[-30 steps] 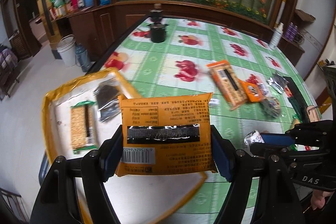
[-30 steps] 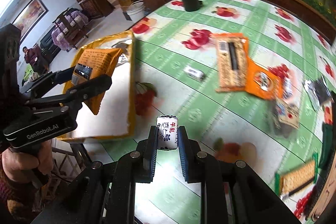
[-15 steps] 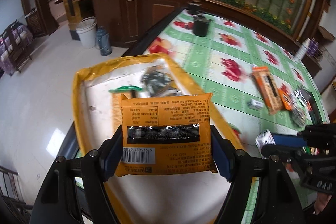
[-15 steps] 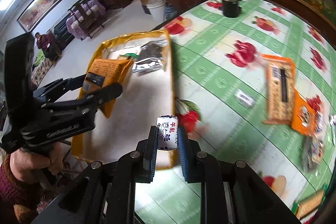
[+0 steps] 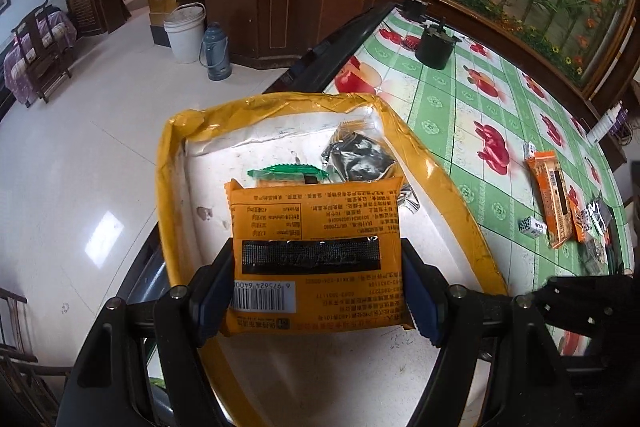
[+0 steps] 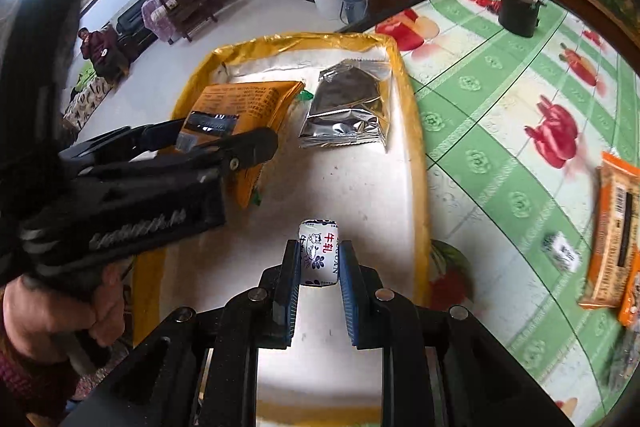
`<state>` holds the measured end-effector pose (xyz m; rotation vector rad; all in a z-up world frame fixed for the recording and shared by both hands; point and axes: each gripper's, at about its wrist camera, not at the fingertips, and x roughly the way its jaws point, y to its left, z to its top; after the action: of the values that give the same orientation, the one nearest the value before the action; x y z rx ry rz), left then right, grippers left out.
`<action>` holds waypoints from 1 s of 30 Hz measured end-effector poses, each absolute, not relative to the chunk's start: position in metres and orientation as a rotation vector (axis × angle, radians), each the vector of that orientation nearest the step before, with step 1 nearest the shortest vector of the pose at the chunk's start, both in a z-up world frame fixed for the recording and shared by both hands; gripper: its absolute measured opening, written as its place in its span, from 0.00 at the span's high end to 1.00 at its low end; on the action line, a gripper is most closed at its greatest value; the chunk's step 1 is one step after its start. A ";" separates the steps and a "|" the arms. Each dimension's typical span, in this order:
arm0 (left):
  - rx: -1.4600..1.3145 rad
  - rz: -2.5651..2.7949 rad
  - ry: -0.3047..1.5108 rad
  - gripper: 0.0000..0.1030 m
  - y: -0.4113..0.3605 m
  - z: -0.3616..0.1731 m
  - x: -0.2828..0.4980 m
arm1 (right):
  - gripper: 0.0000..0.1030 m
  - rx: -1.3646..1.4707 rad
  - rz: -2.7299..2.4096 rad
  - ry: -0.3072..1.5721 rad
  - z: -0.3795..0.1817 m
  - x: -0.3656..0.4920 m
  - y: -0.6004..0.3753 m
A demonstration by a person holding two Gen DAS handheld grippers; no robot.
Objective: Organize snacks
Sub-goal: 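Open both tools above the tray to drop the orange pack and candy box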
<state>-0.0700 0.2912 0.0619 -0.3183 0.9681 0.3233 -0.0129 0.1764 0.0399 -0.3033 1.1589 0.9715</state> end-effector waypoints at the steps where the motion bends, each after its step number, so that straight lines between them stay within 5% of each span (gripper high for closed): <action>1: -0.317 0.319 0.972 0.27 0.291 0.061 -0.069 | 0.80 -0.302 0.965 1.161 0.037 -0.010 0.180; 30: -0.340 0.268 1.003 0.26 0.281 0.055 -0.064 | 0.75 -0.244 0.945 1.152 0.041 -0.011 0.169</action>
<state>-0.0640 0.2814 0.0551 -0.3398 1.0026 0.2677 -0.0107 0.1693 0.0409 -0.2435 1.1516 0.9453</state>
